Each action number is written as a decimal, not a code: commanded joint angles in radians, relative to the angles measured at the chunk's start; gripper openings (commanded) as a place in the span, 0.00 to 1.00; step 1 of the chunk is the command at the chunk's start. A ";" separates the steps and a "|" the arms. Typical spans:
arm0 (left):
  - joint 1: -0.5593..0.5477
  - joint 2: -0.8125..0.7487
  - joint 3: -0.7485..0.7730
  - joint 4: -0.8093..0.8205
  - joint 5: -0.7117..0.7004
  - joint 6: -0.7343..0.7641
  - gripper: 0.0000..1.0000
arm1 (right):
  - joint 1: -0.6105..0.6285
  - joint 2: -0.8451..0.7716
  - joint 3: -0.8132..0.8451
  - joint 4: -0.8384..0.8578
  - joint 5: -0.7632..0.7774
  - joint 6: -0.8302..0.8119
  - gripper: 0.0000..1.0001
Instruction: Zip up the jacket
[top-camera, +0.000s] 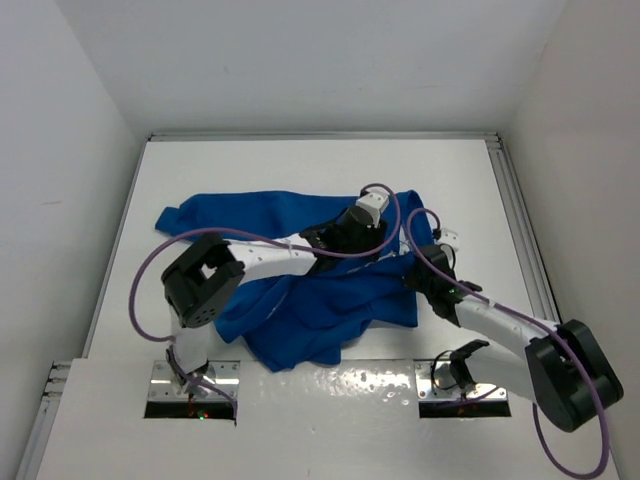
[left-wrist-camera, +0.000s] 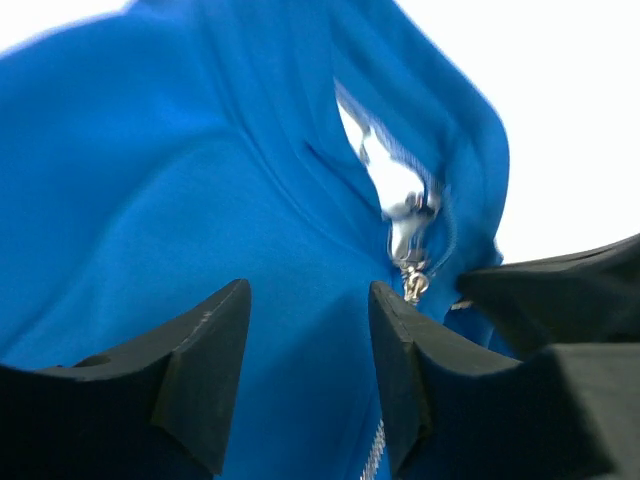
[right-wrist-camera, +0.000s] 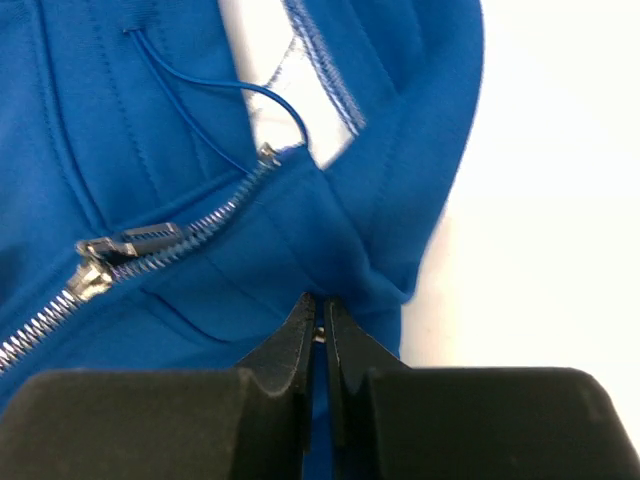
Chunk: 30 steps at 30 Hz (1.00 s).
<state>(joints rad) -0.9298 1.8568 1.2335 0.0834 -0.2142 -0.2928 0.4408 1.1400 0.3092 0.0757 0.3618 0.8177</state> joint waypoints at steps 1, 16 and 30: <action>0.009 0.068 0.046 -0.001 0.137 0.041 0.47 | -0.005 -0.054 -0.036 0.058 0.014 0.046 0.06; 0.009 -0.045 -0.137 0.151 0.237 -0.019 0.35 | -0.005 -0.227 0.017 -0.024 -0.082 0.000 0.06; 0.009 0.074 -0.043 0.092 0.357 -0.006 0.35 | -0.007 -0.270 0.002 -0.030 -0.124 0.008 0.06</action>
<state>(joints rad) -0.9230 1.8923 1.1416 0.1677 0.0967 -0.3080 0.4397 0.8963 0.3149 0.0235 0.2531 0.8307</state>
